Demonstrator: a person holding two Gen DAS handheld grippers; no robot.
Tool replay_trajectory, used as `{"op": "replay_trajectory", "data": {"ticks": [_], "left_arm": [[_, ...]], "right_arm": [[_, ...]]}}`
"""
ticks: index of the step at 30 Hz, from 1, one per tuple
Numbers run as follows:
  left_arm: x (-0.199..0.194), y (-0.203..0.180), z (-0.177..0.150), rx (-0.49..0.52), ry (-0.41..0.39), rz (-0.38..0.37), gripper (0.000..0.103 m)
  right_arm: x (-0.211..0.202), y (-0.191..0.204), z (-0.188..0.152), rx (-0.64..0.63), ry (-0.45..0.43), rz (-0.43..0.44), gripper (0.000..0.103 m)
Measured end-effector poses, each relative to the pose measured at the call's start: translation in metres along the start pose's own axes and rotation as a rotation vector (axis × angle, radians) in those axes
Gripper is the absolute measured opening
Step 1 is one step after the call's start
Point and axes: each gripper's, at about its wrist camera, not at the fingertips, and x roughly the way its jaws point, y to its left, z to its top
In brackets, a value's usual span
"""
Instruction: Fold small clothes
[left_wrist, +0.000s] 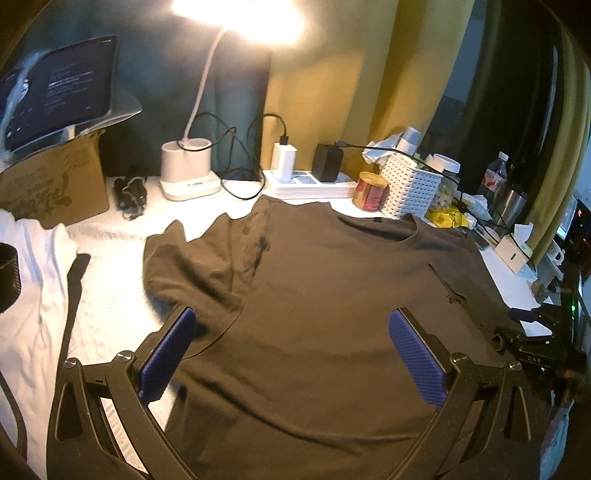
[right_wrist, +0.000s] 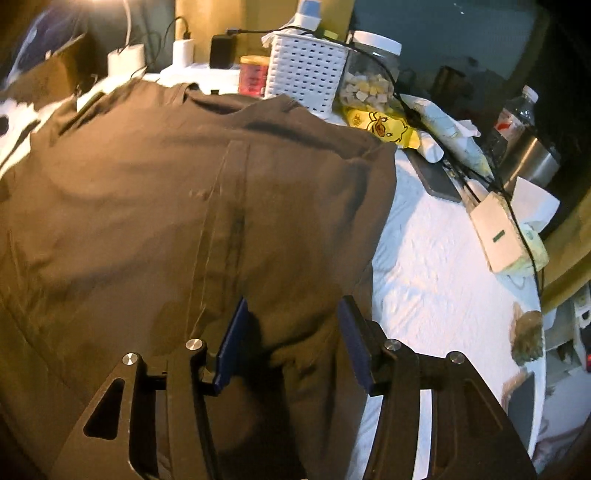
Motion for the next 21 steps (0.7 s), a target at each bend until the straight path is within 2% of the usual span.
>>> {"op": "replay_trajectory", "data": {"ticks": [3, 7, 12, 15, 18, 20, 21], "left_arm": [[-0.003, 0.011, -0.003, -0.005, 0.000, 0.013, 0.102], [-0.007, 0.027, -0.004, 0.001, -0.005, 0.040, 0.102], [0.002, 0.053, 0.003, 0.016, 0.003, 0.068, 0.102], [0.011, 0.068, 0.010, 0.017, 0.015, 0.058, 0.102], [0.024, 0.081, 0.018, 0.036, 0.032, 0.057, 0.093], [0.037, 0.090, 0.025, 0.037, 0.060, 0.050, 0.081], [0.044, 0.094, 0.027, 0.043, 0.069, 0.048, 0.080]], "right_arm": [[-0.011, 0.000, 0.000, 0.022, -0.007, -0.022, 0.055], [-0.029, -0.006, 0.007, 0.091, -0.067, -0.058, 0.055], [-0.041, -0.003, 0.016, 0.161, -0.118, -0.054, 0.055], [-0.042, 0.002, 0.018, 0.190, -0.129, -0.045, 0.055], [-0.043, 0.004, 0.019, 0.215, -0.139, -0.036, 0.055], [-0.043, 0.005, 0.020, 0.236, -0.144, -0.032, 0.055], [-0.044, 0.005, 0.020, 0.243, -0.146, -0.030, 0.055]]}}
